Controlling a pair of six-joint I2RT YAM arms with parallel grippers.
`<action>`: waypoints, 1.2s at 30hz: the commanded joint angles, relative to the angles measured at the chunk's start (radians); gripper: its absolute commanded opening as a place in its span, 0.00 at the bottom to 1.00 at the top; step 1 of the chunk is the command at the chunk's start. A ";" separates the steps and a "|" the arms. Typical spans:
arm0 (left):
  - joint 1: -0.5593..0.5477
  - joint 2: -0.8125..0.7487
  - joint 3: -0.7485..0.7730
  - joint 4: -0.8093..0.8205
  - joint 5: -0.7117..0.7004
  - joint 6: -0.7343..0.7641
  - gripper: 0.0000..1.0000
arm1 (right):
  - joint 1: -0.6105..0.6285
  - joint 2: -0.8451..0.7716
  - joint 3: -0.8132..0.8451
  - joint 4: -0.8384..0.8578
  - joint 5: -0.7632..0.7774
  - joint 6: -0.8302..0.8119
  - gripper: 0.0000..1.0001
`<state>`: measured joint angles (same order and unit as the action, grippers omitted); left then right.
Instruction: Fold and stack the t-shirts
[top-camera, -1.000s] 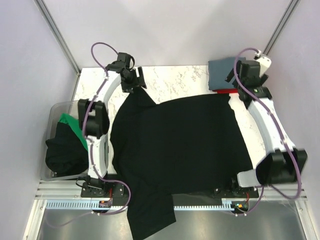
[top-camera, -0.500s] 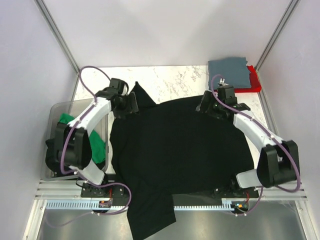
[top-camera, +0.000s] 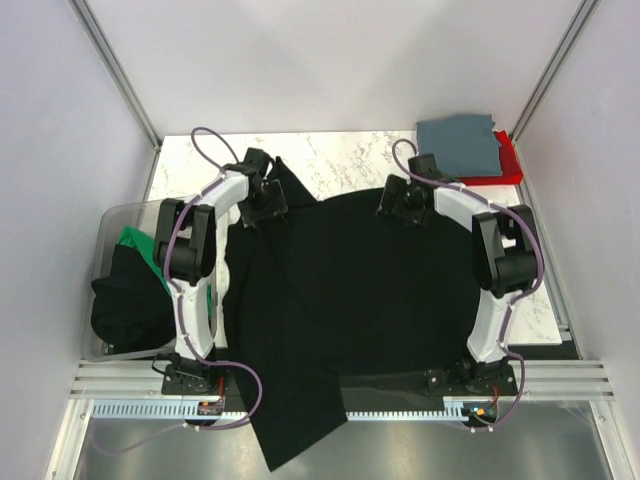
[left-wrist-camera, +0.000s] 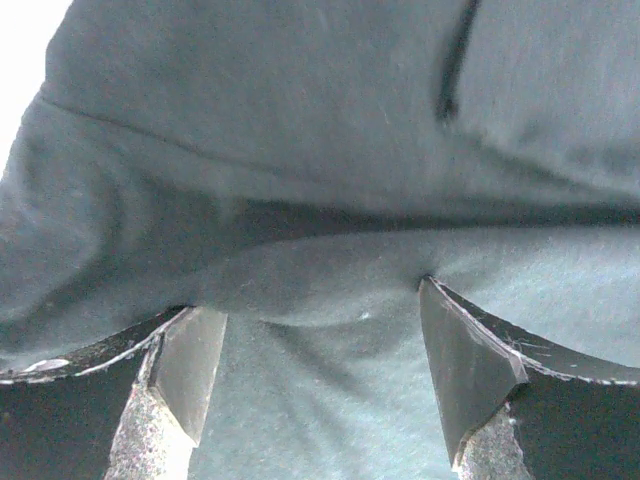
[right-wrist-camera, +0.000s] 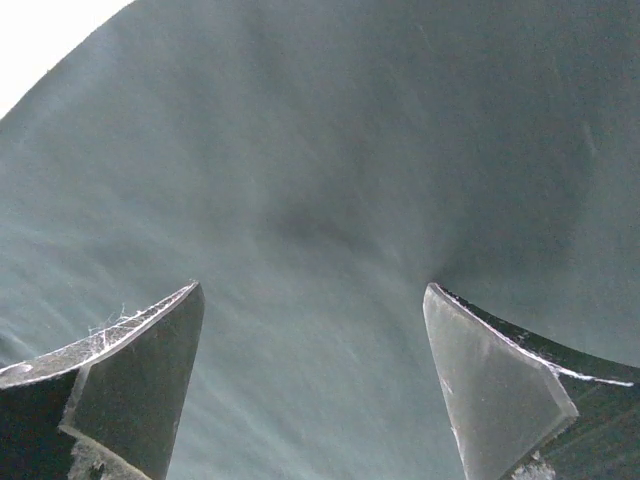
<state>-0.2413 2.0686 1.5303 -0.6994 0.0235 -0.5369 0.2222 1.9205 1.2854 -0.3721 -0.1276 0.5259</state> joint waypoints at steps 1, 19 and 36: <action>0.017 0.146 0.201 0.003 -0.080 -0.038 0.84 | -0.024 0.152 0.147 0.006 0.008 -0.001 0.98; 0.063 0.014 0.461 -0.172 -0.060 -0.051 0.84 | -0.003 0.151 0.531 -0.059 -0.116 -0.073 0.98; 0.051 -0.864 -0.679 0.069 0.030 -0.136 0.83 | 0.078 -0.483 -0.353 -0.114 0.146 0.121 0.98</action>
<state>-0.1783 1.2953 0.9165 -0.6971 0.0132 -0.6155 0.3096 1.4368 0.9573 -0.4469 -0.0906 0.6170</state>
